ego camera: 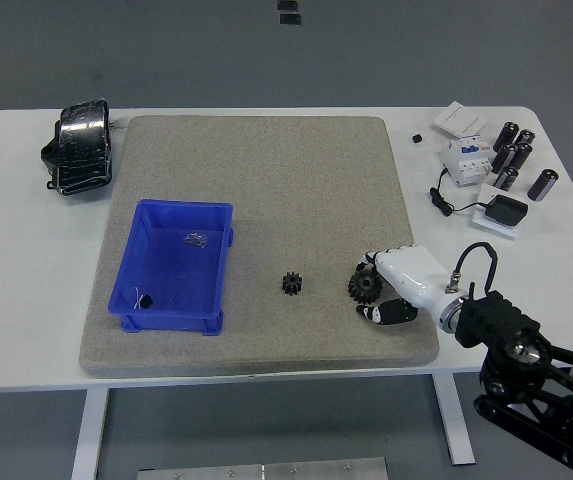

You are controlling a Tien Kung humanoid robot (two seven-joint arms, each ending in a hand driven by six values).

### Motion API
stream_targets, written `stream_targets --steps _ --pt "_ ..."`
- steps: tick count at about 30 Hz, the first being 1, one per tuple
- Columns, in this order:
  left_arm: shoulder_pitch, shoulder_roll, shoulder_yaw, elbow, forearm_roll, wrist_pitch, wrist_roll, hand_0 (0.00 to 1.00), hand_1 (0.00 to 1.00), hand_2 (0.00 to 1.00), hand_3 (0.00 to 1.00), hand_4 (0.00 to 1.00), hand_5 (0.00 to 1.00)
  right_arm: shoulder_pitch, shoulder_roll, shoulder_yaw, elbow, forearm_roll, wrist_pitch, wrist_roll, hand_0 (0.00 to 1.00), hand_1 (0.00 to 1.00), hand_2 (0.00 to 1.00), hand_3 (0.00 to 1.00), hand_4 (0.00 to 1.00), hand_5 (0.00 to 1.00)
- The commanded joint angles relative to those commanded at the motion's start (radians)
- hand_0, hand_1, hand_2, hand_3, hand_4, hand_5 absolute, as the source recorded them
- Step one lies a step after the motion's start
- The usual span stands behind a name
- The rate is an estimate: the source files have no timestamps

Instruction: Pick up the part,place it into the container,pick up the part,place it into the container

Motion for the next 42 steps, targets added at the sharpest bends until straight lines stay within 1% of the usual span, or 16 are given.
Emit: stream_targets --steps 2,3,8,9,14,15,18,20,21,25,28,32,33,38,39,42 --pt "0.0 0.0 0.001 0.0 -0.001 0.0 -0.001 0.691 0.688 0.693 0.756 0.77 0.206 0.0 0.0 -0.001 -0.001 0.002 -0.003 0.001 0.393 0.456 0.548 0.667 0.648 0.273" --pt "0.0 0.0 0.0 0.0 -0.001 0.0 -0.001 0.691 0.688 0.693 0.756 0.769 0.206 0.001 0.0 -0.002 -0.001 0.004 -0.006 0.003 0.364 0.428 0.489 0.655 0.59 0.24" --pt "0.0 0.0 0.0 0.001 -0.004 0.001 -0.002 0.691 0.688 0.693 0.756 0.769 0.206 0.003 0.002 -0.007 -0.006 0.019 -0.021 0.009 0.364 0.428 0.489 0.655 0.59 0.24" --pt "0.0 0.001 0.001 0.001 -0.006 0.001 -0.003 0.69 0.688 0.694 0.756 0.769 0.205 0.004 0.003 -0.008 -0.007 0.021 -0.023 0.01 0.348 0.41 0.419 0.633 0.591 0.138" --pt "0.0 0.001 0.011 0.002 -0.02 0.001 -0.008 0.69 0.688 0.694 0.756 0.769 0.205 0.005 0.007 -0.02 -0.016 0.03 -0.038 0.017 0.348 0.41 0.419 0.633 0.591 0.138" --pt "0.001 0.002 0.012 0.002 -0.022 0.001 -0.009 0.69 0.688 0.694 0.754 0.77 0.205 0.006 0.008 -0.022 -0.017 0.031 -0.041 0.019 0.35 0.413 0.399 0.603 0.582 0.094" --pt "0.001 0.001 0.011 0.002 -0.023 0.001 -0.009 0.69 0.688 0.694 0.754 0.77 0.205 0.012 0.01 -0.028 -0.014 0.034 -0.053 0.024 0.35 0.413 0.399 0.603 0.582 0.094" --pt "0.002 0.001 0.011 0.003 -0.024 0.001 -0.009 0.69 0.688 0.694 0.754 0.77 0.205 0.02 0.012 -0.031 -0.008 0.038 -0.06 0.027 0.35 0.413 0.399 0.603 0.582 0.094" --pt "0.002 0.001 0.01 0.003 -0.023 0.001 -0.009 0.69 0.688 0.693 0.752 0.769 0.207 0.027 0.014 -0.034 -0.002 0.042 -0.063 0.029 0.357 0.414 0.395 0.59 0.58 0.073" --pt "0.003 0.001 -0.001 0.003 -0.013 0.001 -0.004 0.69 0.688 0.693 0.752 0.769 0.207 0.077 0.031 -0.055 0.037 0.064 -0.074 0.032 0.357 0.414 0.395 0.59 0.58 0.073" --pt "0.004 0.001 -0.025 0.003 0.012 0.0 0.008 0.69 0.688 0.693 0.748 0.77 0.208 0.129 0.061 -0.078 0.069 0.084 -0.08 0.033 0.359 0.414 0.394 0.585 0.578 0.069" --pt "0.004 0.002 -0.067 0.001 0.059 -0.001 0.029 0.69 0.688 0.693 0.748 0.77 0.208 0.206 0.13 -0.118 0.092 0.124 -0.089 0.038 0.359 0.414 0.394 0.585 0.578 0.069" --pt "0.004 0.003 -0.078 0.0 0.074 -0.002 0.035 0.69 0.688 0.693 0.748 0.771 0.21 0.228 0.152 -0.13 0.092 0.134 -0.091 0.04 0.365 0.429 0.42 0.593 0.558 0.062" --pt "0.006 0.003 -0.117 -0.003 0.117 -0.005 0.056 0.69 0.688 0.693 0.748 0.771 0.21 0.309 0.252 -0.175 0.07 0.166 -0.106 0.046 0.365 0.429 0.42 0.593 0.558 0.062" --pt "0.006 0.003 -0.125 -0.004 0.127 -0.005 0.061 0.69 0.688 0.693 0.747 0.771 0.211 0.325 0.277 -0.188 0.063 0.16 -0.106 0.044 0.389 0.451 0.458 0.606 0.564 0.064" --pt "0.005 0.003 -0.146 -0.007 0.161 -0.008 0.074 0.69 0.688 0.693 0.747 0.771 0.211 0.37 0.335 -0.235 0.045 0.133 -0.104 0.039 0.389 0.451 0.458 0.606 0.564 0.064"
